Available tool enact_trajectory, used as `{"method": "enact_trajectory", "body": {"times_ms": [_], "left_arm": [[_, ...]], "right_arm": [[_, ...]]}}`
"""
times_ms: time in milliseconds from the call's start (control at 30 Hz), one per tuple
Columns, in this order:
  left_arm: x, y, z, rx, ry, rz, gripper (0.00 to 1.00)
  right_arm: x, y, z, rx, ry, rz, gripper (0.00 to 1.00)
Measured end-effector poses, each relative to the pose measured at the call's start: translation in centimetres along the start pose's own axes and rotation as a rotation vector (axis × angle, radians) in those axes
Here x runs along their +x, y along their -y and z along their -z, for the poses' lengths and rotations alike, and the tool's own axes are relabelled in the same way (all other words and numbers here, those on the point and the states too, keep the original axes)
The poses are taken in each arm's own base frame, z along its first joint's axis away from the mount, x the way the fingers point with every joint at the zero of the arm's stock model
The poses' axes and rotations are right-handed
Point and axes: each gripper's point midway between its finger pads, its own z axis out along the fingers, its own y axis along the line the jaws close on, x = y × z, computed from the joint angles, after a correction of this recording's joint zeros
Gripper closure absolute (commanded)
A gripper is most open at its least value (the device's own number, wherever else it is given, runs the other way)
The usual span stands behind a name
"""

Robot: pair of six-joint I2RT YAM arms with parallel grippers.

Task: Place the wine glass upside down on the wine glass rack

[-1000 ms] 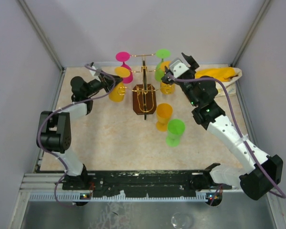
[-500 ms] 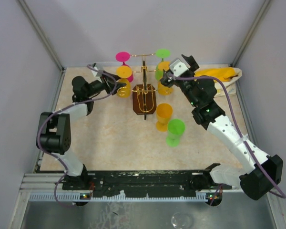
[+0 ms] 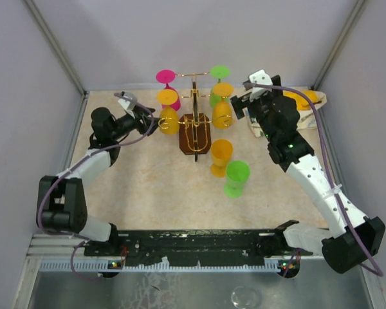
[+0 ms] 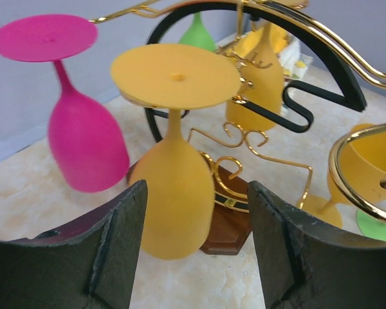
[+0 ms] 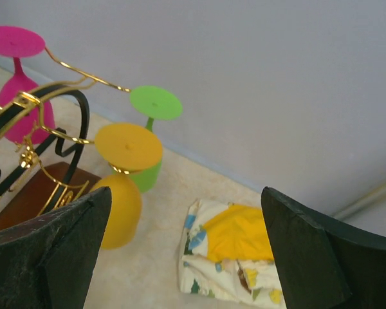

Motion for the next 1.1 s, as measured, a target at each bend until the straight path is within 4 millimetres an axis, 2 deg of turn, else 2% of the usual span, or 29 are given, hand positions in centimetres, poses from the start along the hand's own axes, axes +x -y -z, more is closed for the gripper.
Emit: {"method": "enact_trajectory", "body": {"times_ms": [233, 367, 533, 633, 733, 867, 967, 1100], "left_arm": [[-2.3, -2.6, 2.9, -0.247, -0.040, -0.028, 0.32], [-3.6, -4.6, 4.0, -0.357, -0.073, -0.022, 0.31], [-5.1, -6.4, 5.5, -0.475, -0.102, -0.009, 0.30], [-6.9, -6.7, 5.8, -0.507, -0.093, -0.013, 0.30], [-10.1, -6.7, 5.6, -0.512, -0.050, -0.029, 0.30], [-14.3, -6.1, 5.3, -0.497, 0.024, -0.046, 0.31], [-16.3, -5.5, 5.1, -0.476, 0.063, -0.041, 0.31], [-18.0, -4.9, 4.9, -0.455, 0.095, -0.028, 0.31]], "right_arm": [[4.1, 2.4, 2.3, 0.085, -0.174, -0.143, 0.01], [6.8, 1.7, 3.5, 0.090, -0.291, -0.210, 0.04], [10.0, 0.2, 5.5, 0.072, -0.439, -0.288, 0.15], [11.3, -1.0, 7.5, 0.041, -0.499, -0.342, 0.19], [12.2, -2.2, 9.6, 0.010, -0.535, -0.391, 0.23], [13.1, -3.5, 11.3, -0.031, -0.580, -0.431, 0.27], [14.2, -4.9, 12.3, -0.076, -0.629, -0.465, 0.27], [15.1, -6.4, 13.4, -0.127, -0.688, -0.502, 0.29]]}}
